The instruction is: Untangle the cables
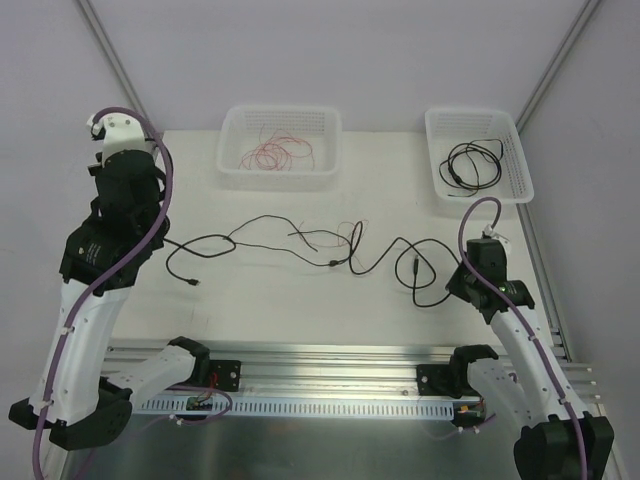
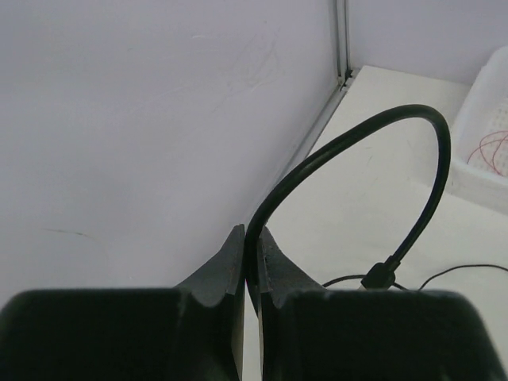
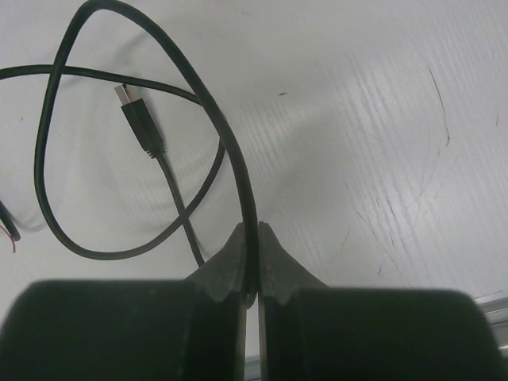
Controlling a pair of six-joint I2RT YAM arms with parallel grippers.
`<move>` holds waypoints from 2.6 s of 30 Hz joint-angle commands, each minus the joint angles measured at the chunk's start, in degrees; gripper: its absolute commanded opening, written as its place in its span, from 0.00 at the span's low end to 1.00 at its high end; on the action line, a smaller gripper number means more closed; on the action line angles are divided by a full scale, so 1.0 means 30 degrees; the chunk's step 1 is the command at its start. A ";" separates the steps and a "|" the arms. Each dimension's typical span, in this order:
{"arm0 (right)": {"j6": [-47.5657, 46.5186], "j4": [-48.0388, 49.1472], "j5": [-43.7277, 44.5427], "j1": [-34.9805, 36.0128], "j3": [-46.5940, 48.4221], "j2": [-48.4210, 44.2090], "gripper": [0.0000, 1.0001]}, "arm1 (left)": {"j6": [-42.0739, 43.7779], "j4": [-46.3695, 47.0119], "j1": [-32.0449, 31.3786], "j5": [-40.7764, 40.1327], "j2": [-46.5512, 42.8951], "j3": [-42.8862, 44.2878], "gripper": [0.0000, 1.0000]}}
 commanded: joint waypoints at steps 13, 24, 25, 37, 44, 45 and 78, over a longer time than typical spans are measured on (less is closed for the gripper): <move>-0.5266 -0.1406 -0.7107 0.2411 0.4677 -0.1625 0.69 | -0.4195 0.2180 0.0157 1.6504 -0.2752 -0.7976 0.01; -0.8607 0.1816 -0.9448 1.0766 0.8752 0.4871 0.70 | -0.4428 0.4116 0.0186 1.8734 -0.7029 -1.3195 0.02; -0.8900 0.1846 -0.9889 1.1263 0.9133 0.6649 0.70 | -0.4487 0.4087 0.0157 1.9055 -0.7263 -1.3255 0.02; -1.1977 0.3457 -1.2354 1.3054 1.3118 1.6740 0.66 | -0.5278 0.3911 0.0157 1.9527 -0.8905 -1.4691 0.03; -1.2215 0.4273 -1.2121 1.3523 1.4264 2.0638 0.64 | -0.5367 0.3648 0.0186 1.9468 -0.9316 -1.5072 0.03; -1.2127 0.4539 -1.1685 1.3552 1.4235 2.1134 0.64 | -0.5396 0.3647 0.0157 1.9439 -0.9345 -1.5101 0.02; -1.2711 0.5275 -0.3007 1.5955 1.3268 2.1549 0.49 | -0.6392 0.2300 0.0186 1.7945 -0.9931 -1.4809 0.01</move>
